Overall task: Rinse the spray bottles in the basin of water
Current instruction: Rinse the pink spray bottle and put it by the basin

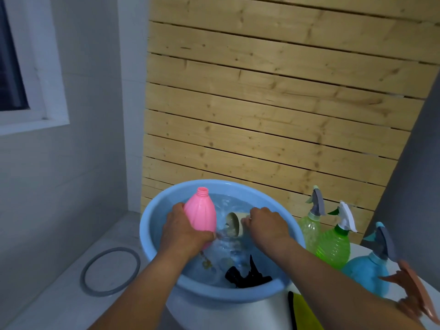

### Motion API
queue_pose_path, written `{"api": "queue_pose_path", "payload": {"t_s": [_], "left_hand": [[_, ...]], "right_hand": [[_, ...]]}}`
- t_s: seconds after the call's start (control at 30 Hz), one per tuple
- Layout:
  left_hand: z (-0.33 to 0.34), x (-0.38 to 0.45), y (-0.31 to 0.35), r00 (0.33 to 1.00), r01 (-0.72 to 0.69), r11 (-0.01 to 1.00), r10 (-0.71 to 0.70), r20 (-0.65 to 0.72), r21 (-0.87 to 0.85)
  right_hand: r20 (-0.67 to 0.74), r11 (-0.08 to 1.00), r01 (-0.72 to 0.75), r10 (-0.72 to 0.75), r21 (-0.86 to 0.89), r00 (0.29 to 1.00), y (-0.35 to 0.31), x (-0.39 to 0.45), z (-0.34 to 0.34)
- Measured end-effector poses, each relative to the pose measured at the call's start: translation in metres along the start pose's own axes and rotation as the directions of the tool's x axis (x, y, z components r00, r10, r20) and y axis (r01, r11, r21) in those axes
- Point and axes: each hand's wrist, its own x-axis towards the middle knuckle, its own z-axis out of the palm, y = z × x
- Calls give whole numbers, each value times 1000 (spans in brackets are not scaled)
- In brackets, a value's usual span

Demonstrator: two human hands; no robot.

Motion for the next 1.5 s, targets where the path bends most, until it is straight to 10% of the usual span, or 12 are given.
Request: {"api": "queue_pose_path", "payload": {"t_s": [0.27,0.57,1.5], "left_hand": [[-2,-4,1,999,-26,1000,25,49,17],[-1,-5,1,996,2,989,-15,92,149],[0,-7,3,983,-28,977,-12,185,210]], "right_hand": [[179,939,-177,128,295,975,6,-5,9],[295,407,-434,362,803,884,-1,-11,5],[-73,619,-124,283,775,956,-14,0,-63]]}}
